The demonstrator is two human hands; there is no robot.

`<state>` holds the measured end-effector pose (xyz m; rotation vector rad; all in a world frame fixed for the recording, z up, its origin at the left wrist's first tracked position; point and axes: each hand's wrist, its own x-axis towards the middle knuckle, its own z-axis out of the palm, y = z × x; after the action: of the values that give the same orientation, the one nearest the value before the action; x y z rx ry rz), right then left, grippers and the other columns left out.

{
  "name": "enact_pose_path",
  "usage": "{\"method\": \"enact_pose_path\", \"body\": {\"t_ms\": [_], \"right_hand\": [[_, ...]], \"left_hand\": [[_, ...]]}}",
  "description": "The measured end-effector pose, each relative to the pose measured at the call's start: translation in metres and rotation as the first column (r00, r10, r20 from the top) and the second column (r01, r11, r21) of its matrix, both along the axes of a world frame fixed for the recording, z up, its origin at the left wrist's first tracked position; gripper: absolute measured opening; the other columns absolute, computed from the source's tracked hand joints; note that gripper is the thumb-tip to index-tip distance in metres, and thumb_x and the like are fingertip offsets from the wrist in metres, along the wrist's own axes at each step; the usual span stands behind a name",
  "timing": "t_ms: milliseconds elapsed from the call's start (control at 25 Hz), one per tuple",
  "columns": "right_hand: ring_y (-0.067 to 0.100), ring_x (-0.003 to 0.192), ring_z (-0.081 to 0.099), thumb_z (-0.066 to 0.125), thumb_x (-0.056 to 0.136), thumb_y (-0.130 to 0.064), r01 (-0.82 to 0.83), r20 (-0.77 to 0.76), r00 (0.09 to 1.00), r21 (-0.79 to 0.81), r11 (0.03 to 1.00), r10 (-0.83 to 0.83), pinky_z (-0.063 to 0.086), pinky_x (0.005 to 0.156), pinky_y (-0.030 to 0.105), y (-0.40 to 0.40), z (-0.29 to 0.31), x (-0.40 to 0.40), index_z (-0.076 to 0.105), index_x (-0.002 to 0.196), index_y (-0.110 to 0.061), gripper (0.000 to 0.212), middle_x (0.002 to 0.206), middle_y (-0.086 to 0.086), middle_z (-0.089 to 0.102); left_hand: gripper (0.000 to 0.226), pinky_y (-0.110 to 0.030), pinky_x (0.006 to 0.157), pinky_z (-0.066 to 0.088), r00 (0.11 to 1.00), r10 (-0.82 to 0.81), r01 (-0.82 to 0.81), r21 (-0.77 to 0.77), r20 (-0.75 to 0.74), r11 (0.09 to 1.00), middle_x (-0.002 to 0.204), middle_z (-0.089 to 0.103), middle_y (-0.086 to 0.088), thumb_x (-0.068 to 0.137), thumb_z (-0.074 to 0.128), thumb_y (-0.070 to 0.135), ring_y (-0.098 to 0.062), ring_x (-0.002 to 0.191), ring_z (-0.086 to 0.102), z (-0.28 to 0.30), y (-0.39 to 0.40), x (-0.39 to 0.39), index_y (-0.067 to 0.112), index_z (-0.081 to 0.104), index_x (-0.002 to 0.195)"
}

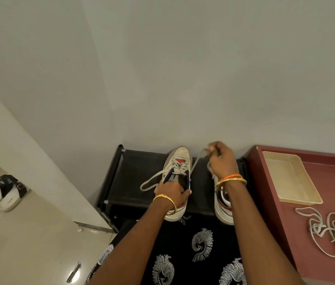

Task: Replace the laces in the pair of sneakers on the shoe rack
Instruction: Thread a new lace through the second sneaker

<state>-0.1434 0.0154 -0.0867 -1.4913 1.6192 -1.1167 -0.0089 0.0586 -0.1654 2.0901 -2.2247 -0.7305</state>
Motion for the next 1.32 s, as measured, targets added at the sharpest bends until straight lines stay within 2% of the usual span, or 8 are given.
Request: {"method": "enact_pose_path", "body": {"t_ms": [160, 280, 480, 600, 680, 840, 1160, 1320], "right_hand": [[0.002, 0.071, 0.051, 0.042, 0.095, 0.0, -0.016, 0.124, 0.992, -0.152, 0.988, 0.036, 0.039, 0.062, 0.002, -0.003, 0.043, -0.002, 0.057, 0.082, -0.008, 0.021, 0.074, -0.009, 0.056], [0.009, 0.06, 0.045, 0.045, 0.092, -0.005, 0.054, 0.156, 0.987, -0.085, 0.995, -0.041, 0.039, 0.059, 0.023, 0.005, 0.035, 0.002, 0.052, 0.064, -0.014, 0.03, 0.061, -0.005, 0.05], [0.021, 0.078, 0.054, 0.058, 0.085, -0.026, 0.09, -0.218, 0.974, 0.114, 0.989, -0.064, 0.044, 0.083, 0.039, 0.001, -0.012, -0.008, 0.059, 0.074, -0.014, 0.016, 0.075, 0.001, 0.059], [0.023, 0.094, 0.058, 0.055, 0.091, -0.027, -0.108, -0.191, 0.966, 0.318, 0.942, 0.175, 0.048, 0.085, 0.036, -0.001, -0.047, 0.006, 0.059, 0.105, -0.013, 0.02, 0.098, 0.002, 0.06], [0.023, 0.086, 0.057, 0.05, 0.095, -0.028, -0.146, -0.183, 0.955, 0.398, 0.906, 0.234, 0.044, 0.075, 0.029, 0.001, -0.069, 0.018, 0.062, 0.099, -0.009, 0.023, 0.088, 0.006, 0.06], [0.024, 0.079, 0.054, 0.049, 0.096, -0.02, 0.018, -0.115, 0.993, 0.391, 0.92, 0.029, 0.038, 0.068, 0.026, 0.004, -0.085, 0.031, 0.059, 0.088, -0.002, 0.022, 0.082, 0.009, 0.058], [0.018, 0.069, 0.052, 0.047, 0.097, -0.015, 0.144, -0.084, 0.989, 0.36, 0.922, -0.122, 0.037, 0.06, 0.024, 0.011, -0.093, 0.029, 0.051, 0.077, -0.009, 0.021, 0.078, 0.007, 0.056], [0.022, 0.07, 0.062, 0.055, 0.093, -0.018, 0.114, 0.044, 0.989, 0.407, 0.906, -0.144, 0.055, 0.07, 0.037, 0.01, -0.088, 0.026, 0.058, 0.07, -0.013, 0.024, 0.073, 0.008, 0.064]], "left_hand": [[0.051, -0.035, 0.09, 0.038, 1.0, -0.011, 0.011, -0.011, 0.007, 1.0, 0.087, 0.068, -0.01, 0.097, 0.037, 0.048, -0.025, 0.089, 0.061, 0.002, 0.0, 0.0, 0.01, 0.07, 0.085], [0.048, -0.031, 0.085, 0.036, 1.0, 0.007, -0.008, -0.012, -0.03, 1.0, 0.071, 0.062, -0.005, 0.095, 0.041, 0.047, -0.024, 0.078, 0.058, 0.001, 0.0, 0.001, 0.011, 0.065, 0.075], [0.021, -0.026, 0.062, 0.043, 0.739, 0.328, -0.538, -0.222, -0.588, 0.814, 0.07, 0.058, 0.002, 0.094, 0.053, 0.025, -0.01, 0.066, 0.055, 0.004, 0.002, 0.017, 0.012, 0.061, 0.079], [0.02, -0.029, 0.081, 0.045, 0.74, 0.434, -0.597, -0.205, -0.515, 0.775, 0.104, 0.055, -0.001, 0.094, 0.05, 0.025, -0.016, 0.099, 0.05, 0.001, -0.021, 0.033, 0.014, 0.058, 0.109], [0.024, -0.036, 0.083, 0.047, 0.779, 0.462, -0.541, -0.083, -0.423, 0.837, 0.101, 0.06, -0.007, 0.096, 0.046, 0.031, -0.021, 0.094, 0.055, -0.007, -0.037, 0.036, 0.012, 0.061, 0.101], [0.035, -0.028, 0.062, 0.037, 0.642, 0.555, -0.573, 0.152, -0.529, 0.806, 0.071, 0.049, -0.004, 0.098, 0.044, 0.032, -0.016, 0.067, 0.045, -0.016, -0.039, 0.033, 0.014, 0.046, 0.068], [0.027, -0.03, 0.072, 0.041, 0.454, 0.687, -0.767, 0.143, -0.568, 0.625, 0.091, 0.053, -0.013, 0.097, 0.047, 0.024, -0.021, 0.082, 0.051, -0.019, -0.036, 0.028, -0.001, 0.056, 0.095], [0.024, -0.029, 0.071, 0.042, 0.438, 0.688, -0.72, 0.232, -0.579, 0.654, 0.084, 0.055, -0.011, 0.096, 0.051, 0.026, -0.019, 0.077, 0.051, -0.007, -0.036, 0.032, 0.004, 0.054, 0.087]]}}
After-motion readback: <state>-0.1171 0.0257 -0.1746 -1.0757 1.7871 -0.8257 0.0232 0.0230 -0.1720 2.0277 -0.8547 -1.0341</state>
